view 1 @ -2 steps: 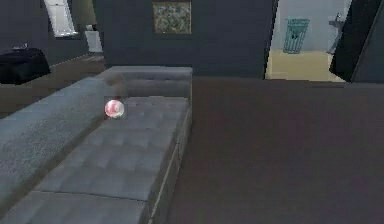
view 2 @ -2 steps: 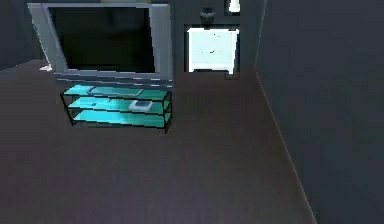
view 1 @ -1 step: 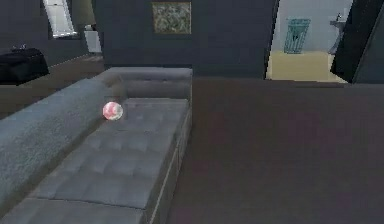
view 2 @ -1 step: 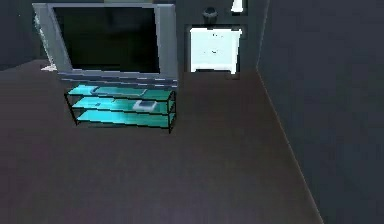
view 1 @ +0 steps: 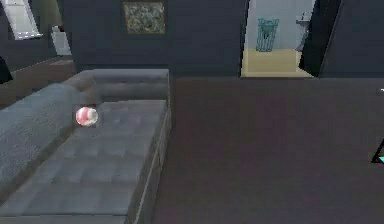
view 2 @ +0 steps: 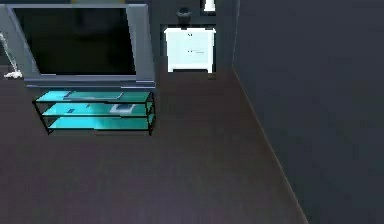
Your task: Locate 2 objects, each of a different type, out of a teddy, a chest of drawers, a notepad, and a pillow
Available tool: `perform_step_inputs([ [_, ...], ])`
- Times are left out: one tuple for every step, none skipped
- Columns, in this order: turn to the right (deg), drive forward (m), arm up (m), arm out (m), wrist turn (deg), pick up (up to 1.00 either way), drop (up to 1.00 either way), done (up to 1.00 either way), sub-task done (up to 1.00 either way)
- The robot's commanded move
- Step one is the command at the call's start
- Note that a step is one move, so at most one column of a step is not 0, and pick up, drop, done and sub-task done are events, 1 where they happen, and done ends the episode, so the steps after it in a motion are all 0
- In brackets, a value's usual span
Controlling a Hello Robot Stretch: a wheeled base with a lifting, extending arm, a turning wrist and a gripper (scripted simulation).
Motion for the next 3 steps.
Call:
perform_step_inputs([
  [0.0,1.0,0.0,0.0,0.0,0.0,0.0,0.0,0.0],
  [0.0,1.0,0.0,0.0,0.0,0.0,0.0,0.0,0.0],
  [24.0,0.0,0.0,0.0,0.0,0.0,0.0,0.0,0.0],
])
